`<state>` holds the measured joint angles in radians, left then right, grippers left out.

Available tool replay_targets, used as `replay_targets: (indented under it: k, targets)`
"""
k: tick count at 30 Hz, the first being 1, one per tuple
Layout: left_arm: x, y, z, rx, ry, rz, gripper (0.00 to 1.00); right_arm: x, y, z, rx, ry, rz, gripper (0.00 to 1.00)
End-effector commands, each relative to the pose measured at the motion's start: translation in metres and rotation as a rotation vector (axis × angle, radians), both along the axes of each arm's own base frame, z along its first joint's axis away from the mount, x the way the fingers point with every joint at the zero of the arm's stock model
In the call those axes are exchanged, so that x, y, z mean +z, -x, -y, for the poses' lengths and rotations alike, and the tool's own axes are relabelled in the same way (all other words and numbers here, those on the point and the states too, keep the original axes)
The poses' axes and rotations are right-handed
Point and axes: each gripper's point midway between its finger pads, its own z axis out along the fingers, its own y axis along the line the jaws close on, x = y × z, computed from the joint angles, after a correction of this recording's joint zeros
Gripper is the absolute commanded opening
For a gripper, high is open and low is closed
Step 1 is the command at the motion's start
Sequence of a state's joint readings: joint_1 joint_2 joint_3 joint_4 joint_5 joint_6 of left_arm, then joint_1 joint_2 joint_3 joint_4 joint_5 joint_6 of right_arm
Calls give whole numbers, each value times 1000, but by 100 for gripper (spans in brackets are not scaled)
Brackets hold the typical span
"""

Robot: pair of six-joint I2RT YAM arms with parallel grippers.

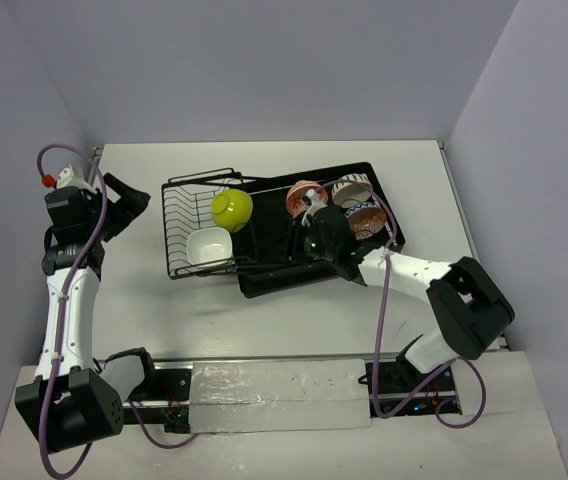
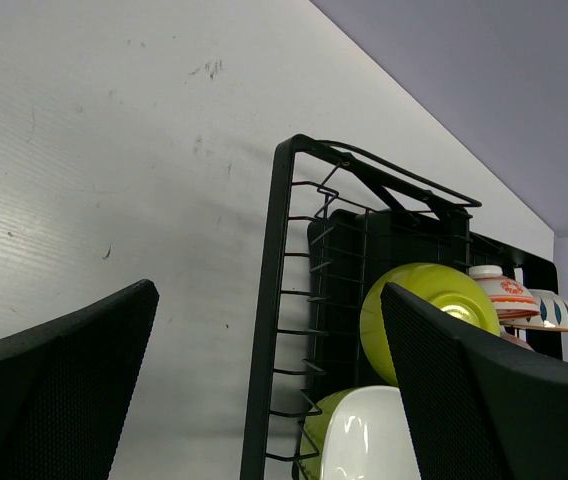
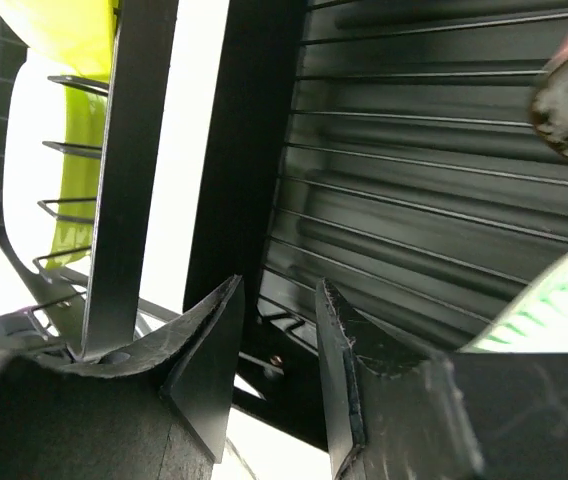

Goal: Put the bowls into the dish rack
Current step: Reset both arms

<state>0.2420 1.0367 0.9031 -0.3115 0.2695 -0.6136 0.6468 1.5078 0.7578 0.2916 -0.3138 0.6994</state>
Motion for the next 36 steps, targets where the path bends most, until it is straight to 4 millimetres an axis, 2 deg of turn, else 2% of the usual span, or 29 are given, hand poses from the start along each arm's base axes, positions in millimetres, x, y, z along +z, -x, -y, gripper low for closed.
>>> replay_targets:
  k: [1,3,9,13,18,22,23,25,26,27,29,33,34,35,36]
  targets:
    - [7,-2,1,-19,-13,38,99,15,1,15,-12,34,57,43]
    - [6,-2,1,-17,-15,37,99,27,2,14,4,35,88,43]
    - [12,0,-3,3,-35,52,99,79,9,16,71,41,202,43]
    - [14,1,-5,11,-46,57,99,105,18,19,98,29,253,43]
    - [16,1,-2,-10,-53,70,99,130,25,49,39,117,345,47]
    - [26,3,8,-65,-69,117,99,135,25,76,-42,225,372,50]
    - [29,4,15,-88,-75,131,99,132,25,89,-81,276,370,50]
    - [33,5,28,-142,-83,152,99,127,28,99,-115,323,374,51]
    - [35,6,32,-154,-89,159,99,131,29,110,-159,338,392,51]
    - [36,6,36,-170,-101,165,99,121,32,117,-169,368,379,51]
    - [42,10,50,-215,-125,190,99,115,37,133,-222,411,383,52]
    - [47,16,71,-266,-165,213,99,119,47,142,-252,402,399,52]
    - [47,16,70,-261,-174,211,99,118,49,145,-262,402,394,52]
    - [47,18,84,-298,-179,211,99,118,52,150,-274,399,393,52]
    - [43,19,85,-295,-196,195,99,120,53,152,-287,394,398,52]
